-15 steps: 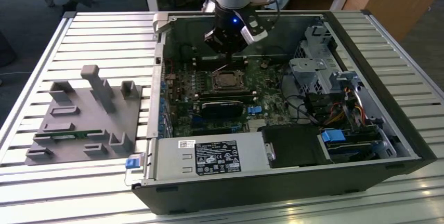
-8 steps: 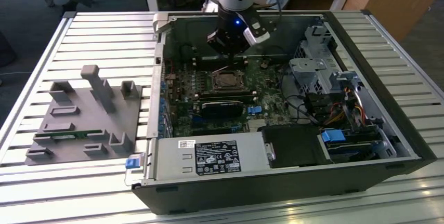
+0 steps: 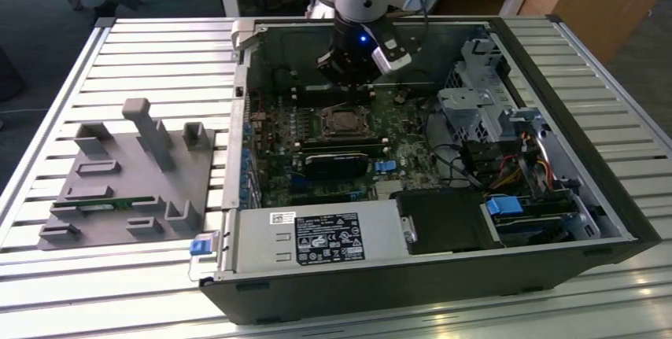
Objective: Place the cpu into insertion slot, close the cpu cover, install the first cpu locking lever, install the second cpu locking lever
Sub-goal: 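Install the first cpu locking lever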
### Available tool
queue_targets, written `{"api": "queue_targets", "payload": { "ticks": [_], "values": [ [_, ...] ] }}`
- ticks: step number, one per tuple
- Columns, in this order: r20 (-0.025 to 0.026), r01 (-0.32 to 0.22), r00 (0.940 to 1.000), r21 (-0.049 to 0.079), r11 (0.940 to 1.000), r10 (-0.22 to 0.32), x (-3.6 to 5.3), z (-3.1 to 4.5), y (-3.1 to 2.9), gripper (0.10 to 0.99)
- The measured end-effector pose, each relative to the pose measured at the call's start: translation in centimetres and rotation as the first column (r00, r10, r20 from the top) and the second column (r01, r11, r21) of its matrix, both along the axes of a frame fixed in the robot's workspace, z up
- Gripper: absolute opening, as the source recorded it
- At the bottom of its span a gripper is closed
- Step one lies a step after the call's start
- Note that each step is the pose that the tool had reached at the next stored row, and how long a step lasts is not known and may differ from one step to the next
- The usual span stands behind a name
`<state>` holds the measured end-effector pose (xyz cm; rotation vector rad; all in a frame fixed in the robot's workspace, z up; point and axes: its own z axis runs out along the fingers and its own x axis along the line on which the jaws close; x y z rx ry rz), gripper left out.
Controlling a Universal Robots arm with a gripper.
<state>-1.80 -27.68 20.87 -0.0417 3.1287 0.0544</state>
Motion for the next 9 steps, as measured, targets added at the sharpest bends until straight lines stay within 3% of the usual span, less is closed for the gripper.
{"api": "queue_targets", "payload": {
  "ticks": [9],
  "values": [
    [-0.0009, 0.0, 1.0, -0.001, 1.0, 0.0, 0.04, -0.78, 0.0, 0.106]
  ]
}}
